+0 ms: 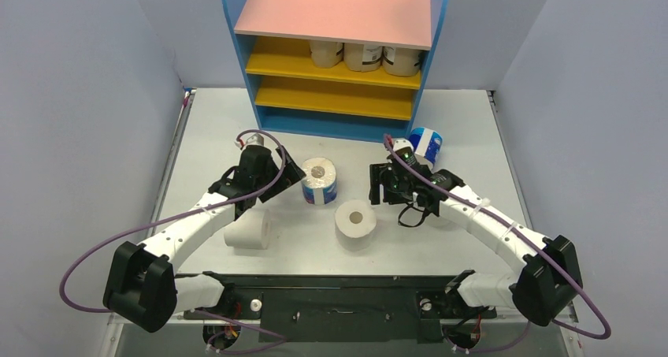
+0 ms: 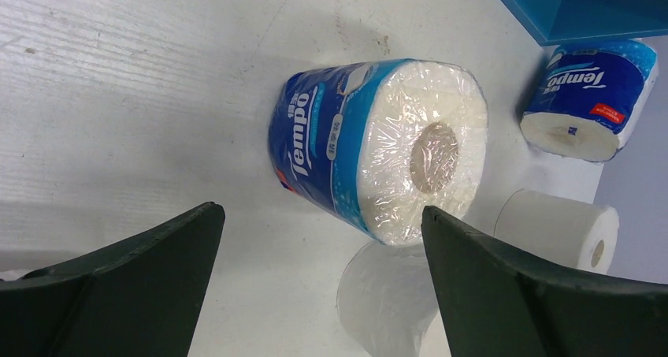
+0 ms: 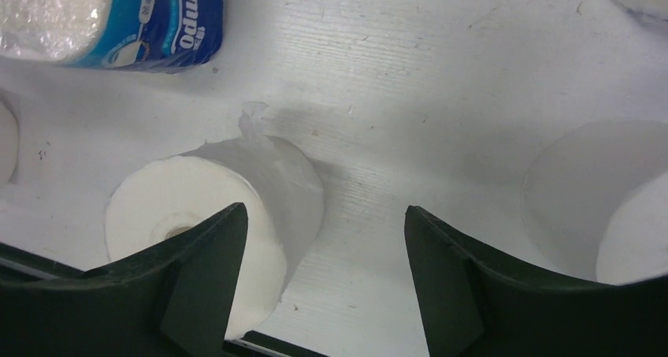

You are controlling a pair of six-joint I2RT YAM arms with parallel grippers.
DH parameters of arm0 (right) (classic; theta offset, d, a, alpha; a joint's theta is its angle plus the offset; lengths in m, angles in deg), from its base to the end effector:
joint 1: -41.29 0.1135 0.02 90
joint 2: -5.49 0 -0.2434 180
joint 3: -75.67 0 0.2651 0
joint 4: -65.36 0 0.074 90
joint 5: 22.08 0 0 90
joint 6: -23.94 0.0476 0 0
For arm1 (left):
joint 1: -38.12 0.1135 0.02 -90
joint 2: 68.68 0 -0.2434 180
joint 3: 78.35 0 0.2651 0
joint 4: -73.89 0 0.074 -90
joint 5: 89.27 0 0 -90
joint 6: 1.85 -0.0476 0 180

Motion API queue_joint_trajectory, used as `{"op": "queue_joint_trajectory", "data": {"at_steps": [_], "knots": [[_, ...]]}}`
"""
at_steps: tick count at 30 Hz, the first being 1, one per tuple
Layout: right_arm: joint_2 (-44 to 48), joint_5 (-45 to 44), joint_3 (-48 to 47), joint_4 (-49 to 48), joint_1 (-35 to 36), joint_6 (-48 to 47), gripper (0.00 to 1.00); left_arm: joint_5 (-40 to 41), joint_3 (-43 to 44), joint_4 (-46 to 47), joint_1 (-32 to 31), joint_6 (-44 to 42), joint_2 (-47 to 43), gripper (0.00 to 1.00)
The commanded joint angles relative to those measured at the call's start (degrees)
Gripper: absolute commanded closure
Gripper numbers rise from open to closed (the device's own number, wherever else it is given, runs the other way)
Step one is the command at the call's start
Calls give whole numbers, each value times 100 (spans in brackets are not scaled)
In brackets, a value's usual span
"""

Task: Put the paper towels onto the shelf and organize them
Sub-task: Adjust the paper towel at the center of the board, then pick up the paper towel from the center of the board.

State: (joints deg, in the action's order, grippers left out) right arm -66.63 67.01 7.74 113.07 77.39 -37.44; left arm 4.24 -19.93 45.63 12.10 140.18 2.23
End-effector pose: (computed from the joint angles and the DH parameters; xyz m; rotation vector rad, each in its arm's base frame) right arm 0.2305 0.1671 0.2301 -0.1584 2.5298 0.4515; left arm 0.2630 -0.1252 0.2069 -0.5643 2.2957 -0.6259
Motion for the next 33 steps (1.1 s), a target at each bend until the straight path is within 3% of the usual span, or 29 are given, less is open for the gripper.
{"op": "queue_joint_trajectory", "data": {"at_steps": [1,7,21,33], "knots": [[335,406,-112,-32,226,-288,27,-121,-45,249,44,29,-185,4],[96,20,-172,312,938,-317,24,-238,-101,419,44,79,-38,3],[-406,12,-40,65,979,-309,35,-351,-136,525,36,152,26,3],[-587,43,-10,45,982,-340,57,-351,-214,568,36,174,40,3]]}}
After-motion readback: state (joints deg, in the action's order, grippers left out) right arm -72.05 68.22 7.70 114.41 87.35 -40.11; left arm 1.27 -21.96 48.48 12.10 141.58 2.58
